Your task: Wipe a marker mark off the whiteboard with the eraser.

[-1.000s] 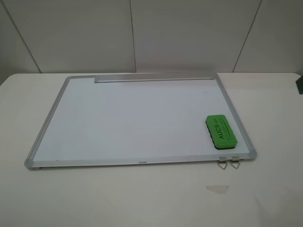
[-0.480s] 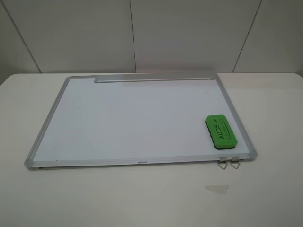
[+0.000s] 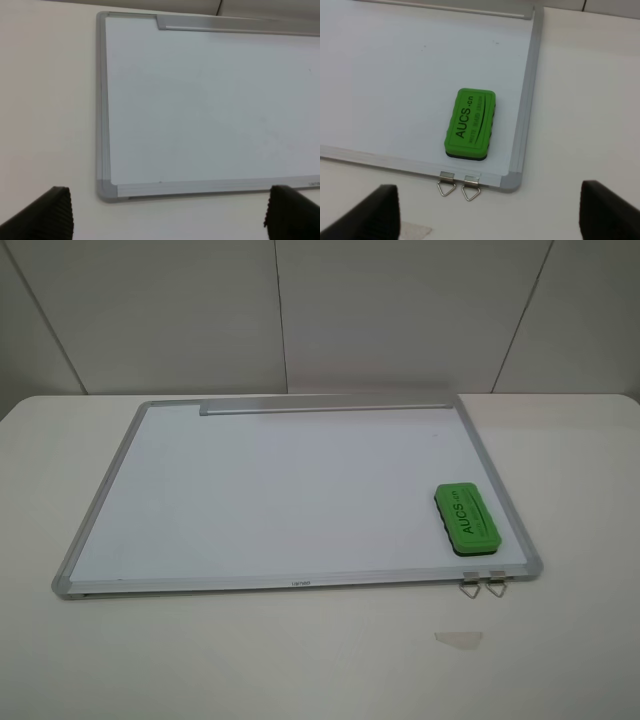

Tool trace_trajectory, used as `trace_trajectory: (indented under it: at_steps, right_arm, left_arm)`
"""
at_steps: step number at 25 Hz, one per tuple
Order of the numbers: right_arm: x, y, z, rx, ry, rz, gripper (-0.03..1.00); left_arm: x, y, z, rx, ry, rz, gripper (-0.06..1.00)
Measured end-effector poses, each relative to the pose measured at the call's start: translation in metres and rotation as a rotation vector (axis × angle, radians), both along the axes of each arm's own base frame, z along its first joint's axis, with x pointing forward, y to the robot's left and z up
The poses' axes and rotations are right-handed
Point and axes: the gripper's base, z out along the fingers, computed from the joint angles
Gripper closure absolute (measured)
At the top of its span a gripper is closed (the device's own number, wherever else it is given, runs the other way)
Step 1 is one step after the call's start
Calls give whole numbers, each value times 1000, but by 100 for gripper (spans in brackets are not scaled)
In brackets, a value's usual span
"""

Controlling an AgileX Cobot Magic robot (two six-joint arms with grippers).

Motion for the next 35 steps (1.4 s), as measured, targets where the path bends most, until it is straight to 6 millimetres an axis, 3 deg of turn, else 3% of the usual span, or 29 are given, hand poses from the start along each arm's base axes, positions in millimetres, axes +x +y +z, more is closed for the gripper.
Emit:
trace_trajectory:
  at_steps: [13,21,35]
  right_arm:
    - [-2,-2,0,1,-11,-75,24]
    - [-28,-4,1,20,-172,-122,24]
    - [-28,-4,1,19,-174,-129,24]
  left_arm:
    - [0,0,0,0,0,0,16]
    - [0,0,0,0,0,0,16]
    - [0,0,0,0,0,0,16]
